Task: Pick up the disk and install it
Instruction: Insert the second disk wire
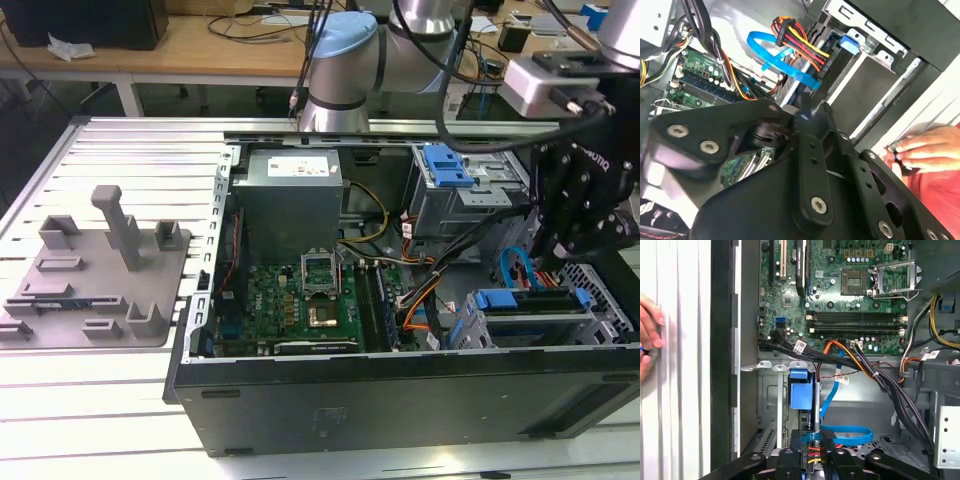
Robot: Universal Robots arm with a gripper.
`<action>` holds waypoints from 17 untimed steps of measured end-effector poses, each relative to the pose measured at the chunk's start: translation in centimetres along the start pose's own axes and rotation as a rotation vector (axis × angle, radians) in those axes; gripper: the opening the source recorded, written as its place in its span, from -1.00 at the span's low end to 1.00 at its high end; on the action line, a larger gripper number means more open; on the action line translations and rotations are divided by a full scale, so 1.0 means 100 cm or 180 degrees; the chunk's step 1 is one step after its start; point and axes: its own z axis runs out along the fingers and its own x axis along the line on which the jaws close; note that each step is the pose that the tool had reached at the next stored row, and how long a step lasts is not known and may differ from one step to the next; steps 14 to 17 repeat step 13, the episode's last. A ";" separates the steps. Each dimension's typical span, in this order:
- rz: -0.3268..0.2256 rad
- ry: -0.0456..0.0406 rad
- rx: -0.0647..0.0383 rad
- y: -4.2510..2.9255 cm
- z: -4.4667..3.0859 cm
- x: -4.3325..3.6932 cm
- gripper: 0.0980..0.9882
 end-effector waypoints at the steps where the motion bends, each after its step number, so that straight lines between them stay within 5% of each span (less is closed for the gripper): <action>1: -0.0001 0.0028 0.0001 0.0015 -0.0025 -0.0018 -0.73; 3: -0.0001 0.0064 0.0005 0.0041 -0.0048 -0.0043 -0.98; 5: 0.0000 0.0093 0.0026 0.0112 -0.0062 -0.0063 -0.98; 17: 0.0001 0.0096 0.0038 0.0139 -0.0063 -0.0067 -0.98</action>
